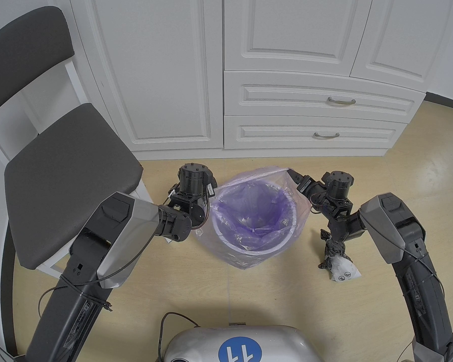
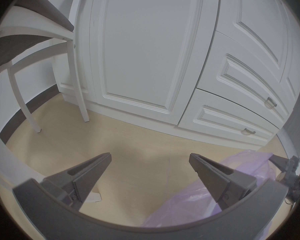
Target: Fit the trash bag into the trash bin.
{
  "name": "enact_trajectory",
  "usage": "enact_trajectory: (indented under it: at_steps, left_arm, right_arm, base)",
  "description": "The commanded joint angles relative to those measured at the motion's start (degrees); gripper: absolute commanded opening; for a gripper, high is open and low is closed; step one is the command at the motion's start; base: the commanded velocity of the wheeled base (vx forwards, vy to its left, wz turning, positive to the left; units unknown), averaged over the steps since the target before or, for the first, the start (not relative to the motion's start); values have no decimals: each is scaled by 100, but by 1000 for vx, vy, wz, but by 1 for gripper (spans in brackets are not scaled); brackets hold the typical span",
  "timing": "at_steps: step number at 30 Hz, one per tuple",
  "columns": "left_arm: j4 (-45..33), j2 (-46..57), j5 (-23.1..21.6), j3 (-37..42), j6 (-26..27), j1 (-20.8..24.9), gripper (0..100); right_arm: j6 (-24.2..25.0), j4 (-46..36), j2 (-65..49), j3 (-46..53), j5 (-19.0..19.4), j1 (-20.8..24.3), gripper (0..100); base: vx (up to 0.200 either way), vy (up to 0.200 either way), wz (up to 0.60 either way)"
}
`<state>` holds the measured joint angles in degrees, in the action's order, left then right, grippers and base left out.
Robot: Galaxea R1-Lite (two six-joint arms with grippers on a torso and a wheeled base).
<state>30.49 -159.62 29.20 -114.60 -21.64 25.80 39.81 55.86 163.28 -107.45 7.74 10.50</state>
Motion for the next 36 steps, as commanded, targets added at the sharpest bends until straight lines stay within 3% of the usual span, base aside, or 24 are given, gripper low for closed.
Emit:
enact_trajectory:
  at_steps: [1, 6, 15, 22, 31, 36]
  left_arm:
    - [106, -34, -107, 1, 11, -22, 100]
    - [133, -104, -230, 1, 11, -22, 100]
    - [212, -16, -169, 1, 19, 22, 100]
    - [115, 458, -116, 1, 19, 180, 100]
    - [80, 1364, -116, 1678, 344, 347, 100]
    - [-570, 1548, -116, 2100, 327, 338, 100]
  right_arm:
    - [9, -22, 389, -382, -1, 40, 100]
    - [-9, -128, 512, -523, 8, 49, 100]
    - [-114, -1077, 521, -714, -9, 49, 100]
    - [-519, -1912, 389, -655, -80, 31, 100]
    - [-976, -2554, -24, -75, -106, -92, 100]
    - [-1125, -2668, -358, 400, -53, -92, 100]
  base:
    - [0, 0, 0]
    - [0, 0, 0]
    - [0, 0, 0]
    - [0, 0, 0]
    - [0, 0, 0]
    - [0, 0, 0]
